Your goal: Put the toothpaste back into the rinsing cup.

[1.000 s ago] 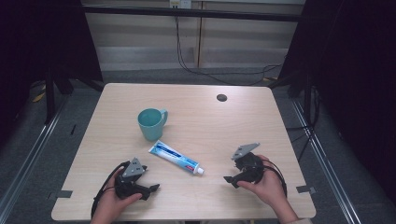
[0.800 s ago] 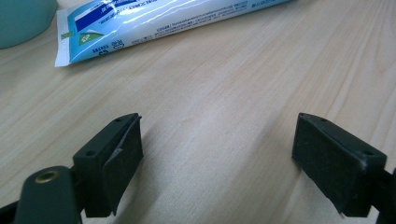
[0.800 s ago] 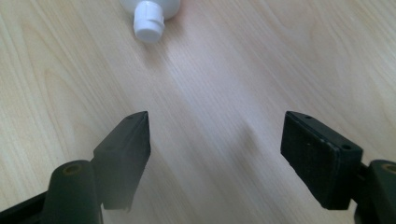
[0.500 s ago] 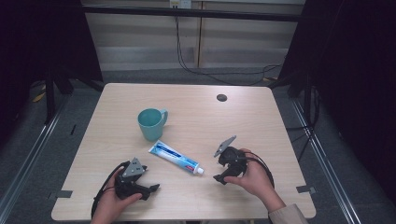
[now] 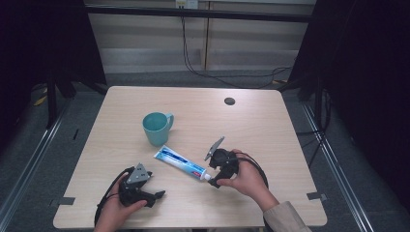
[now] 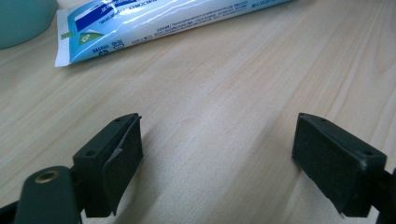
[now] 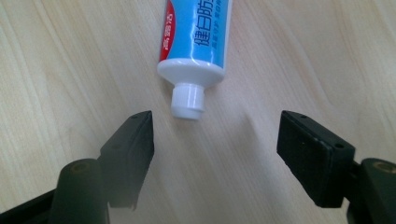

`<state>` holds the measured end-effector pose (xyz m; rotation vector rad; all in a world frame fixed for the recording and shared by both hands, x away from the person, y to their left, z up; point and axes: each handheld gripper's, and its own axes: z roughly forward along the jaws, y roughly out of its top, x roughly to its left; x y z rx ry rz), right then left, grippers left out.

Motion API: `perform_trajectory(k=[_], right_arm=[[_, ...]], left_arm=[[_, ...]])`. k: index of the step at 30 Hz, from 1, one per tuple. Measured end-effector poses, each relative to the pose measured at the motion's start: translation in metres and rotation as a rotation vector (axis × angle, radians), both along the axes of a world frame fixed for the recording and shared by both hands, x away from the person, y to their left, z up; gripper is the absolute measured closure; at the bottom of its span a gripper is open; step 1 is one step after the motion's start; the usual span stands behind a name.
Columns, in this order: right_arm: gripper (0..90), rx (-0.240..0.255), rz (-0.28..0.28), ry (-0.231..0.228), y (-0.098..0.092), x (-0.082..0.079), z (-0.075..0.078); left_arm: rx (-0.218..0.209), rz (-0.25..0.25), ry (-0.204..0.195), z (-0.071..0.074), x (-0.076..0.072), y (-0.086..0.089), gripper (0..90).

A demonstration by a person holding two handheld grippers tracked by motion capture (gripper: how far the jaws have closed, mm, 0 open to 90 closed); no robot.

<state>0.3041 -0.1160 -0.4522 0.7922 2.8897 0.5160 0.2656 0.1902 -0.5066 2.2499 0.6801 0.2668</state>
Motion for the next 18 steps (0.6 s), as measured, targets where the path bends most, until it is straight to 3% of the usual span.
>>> perform_trajectory(k=[18], right_arm=[[29.9, 0.003, 0.03, 0.036, 0.032, 0.021, -0.009]], left_arm=[[0.0, 0.0, 0.0, 0.0, 0.0, 0.0, 15.7]])
